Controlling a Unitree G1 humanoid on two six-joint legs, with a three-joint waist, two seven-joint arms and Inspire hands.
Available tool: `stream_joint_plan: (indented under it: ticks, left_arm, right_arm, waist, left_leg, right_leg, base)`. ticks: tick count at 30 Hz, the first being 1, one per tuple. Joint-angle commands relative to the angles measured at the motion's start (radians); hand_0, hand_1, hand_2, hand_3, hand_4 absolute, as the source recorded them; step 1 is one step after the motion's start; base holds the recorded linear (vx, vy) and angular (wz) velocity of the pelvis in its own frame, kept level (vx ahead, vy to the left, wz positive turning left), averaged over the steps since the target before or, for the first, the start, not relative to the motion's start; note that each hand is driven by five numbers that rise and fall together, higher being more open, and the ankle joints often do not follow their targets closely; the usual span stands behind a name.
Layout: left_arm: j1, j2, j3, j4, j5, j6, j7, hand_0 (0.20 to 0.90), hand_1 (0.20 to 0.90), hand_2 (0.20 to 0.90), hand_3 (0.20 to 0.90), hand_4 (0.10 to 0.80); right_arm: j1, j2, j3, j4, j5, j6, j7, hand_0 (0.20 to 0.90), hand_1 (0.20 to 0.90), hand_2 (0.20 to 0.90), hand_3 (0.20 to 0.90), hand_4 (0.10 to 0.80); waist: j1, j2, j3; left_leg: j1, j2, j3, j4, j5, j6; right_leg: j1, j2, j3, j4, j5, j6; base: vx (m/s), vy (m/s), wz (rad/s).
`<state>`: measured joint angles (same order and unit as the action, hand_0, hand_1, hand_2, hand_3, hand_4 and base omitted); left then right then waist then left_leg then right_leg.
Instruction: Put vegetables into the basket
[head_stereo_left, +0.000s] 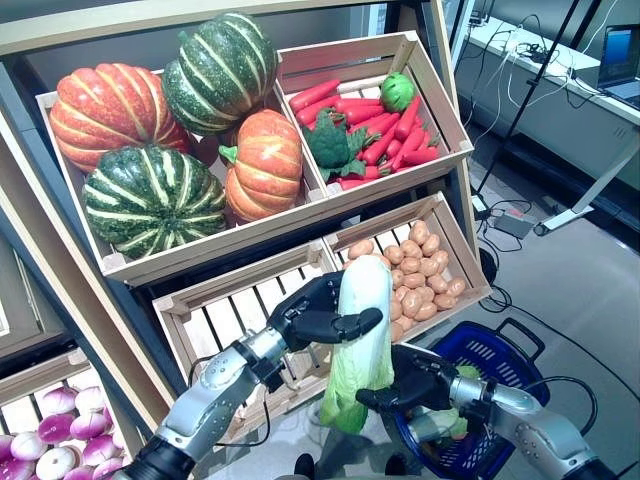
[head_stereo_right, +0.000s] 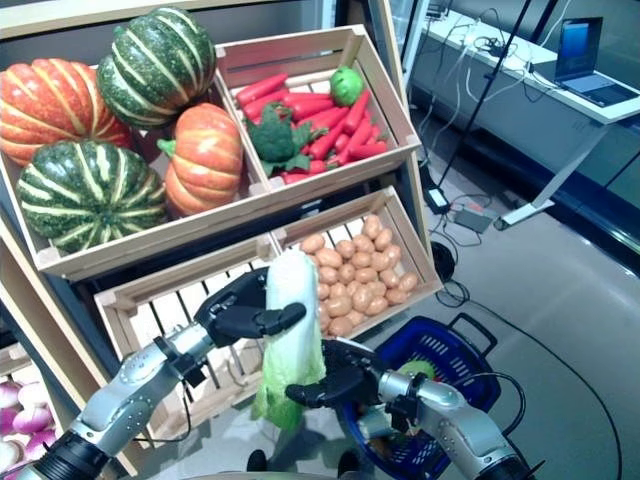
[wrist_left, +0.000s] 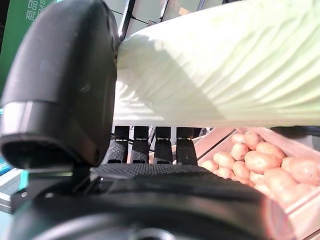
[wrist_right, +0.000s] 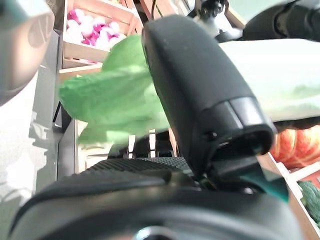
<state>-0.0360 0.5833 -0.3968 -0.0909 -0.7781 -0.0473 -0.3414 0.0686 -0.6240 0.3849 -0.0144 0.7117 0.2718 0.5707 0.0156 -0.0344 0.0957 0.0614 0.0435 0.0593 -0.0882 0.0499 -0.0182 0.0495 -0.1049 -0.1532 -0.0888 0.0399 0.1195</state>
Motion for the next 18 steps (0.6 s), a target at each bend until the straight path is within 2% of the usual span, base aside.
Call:
stream_joint_plan:
  ticks: [1,15,16,18]
  left_arm:
    - [-0.122,-0.067,-0.033,-0.166,-0.081,-0.093,-0.089,0.300,0.300,0.300,0.300,0.400]
    - [-0.108,-0.061,-0.029,-0.173,-0.084,-0.085,-0.098,0.300,0.300,0.300,0.300,0.400]
    - [-0.108,-0.061,-0.028,-0.171,-0.089,-0.088,-0.101,0.900,0.900,0.900,0.900,0.800]
    - [-0.108,-0.060,-0.029,-0.169,-0.087,-0.090,-0.101,0.900,0.900,0.900,0.900,0.800]
  right_arm:
    - [-0.088,0.004,-0.001,-0.035,0.028,-0.042,-0.021,0.300,0.300,0.300,0.300,0.400]
    - [-0.080,0.017,0.000,-0.030,0.031,-0.056,-0.038,0.300,0.300,0.300,0.300,0.400]
    - [-0.078,0.017,0.000,-0.031,0.032,-0.060,-0.038,0.300,0.300,0.300,0.300,0.400]
    - [-0.079,0.017,0.000,-0.029,0.034,-0.062,-0.036,0.300,0.300,0.300,0.300,0.400]
  waist:
    - [0.000,-0.032,-0.073]
    - [0.003,-0.028,-0.071]
    - [0.002,-0.028,-0.071]
    - [0.002,-0.028,-0.070]
  left_leg:
    - [-0.002,-0.021,-0.037,0.004,-0.017,0.014]
    - [-0.002,-0.021,-0.038,0.007,-0.018,0.013]
    - [-0.002,-0.021,-0.038,0.009,-0.019,0.014]
    - [-0.002,-0.021,-0.037,0.008,-0.019,0.014]
  right_leg:
    - [0.010,-0.033,0.020,0.003,0.066,0.010]
    - [0.012,-0.035,0.020,0.003,0.065,0.010]
    - [0.012,-0.035,0.021,0.004,0.065,0.010]
    - [0.012,-0.035,0.021,0.004,0.065,0.010]
  base:
    - [0.000,0.000,0.00]
    - [0.000,0.000,0.00]
    - [0.000,0.000,0.00]
    - [0.000,0.000,0.00]
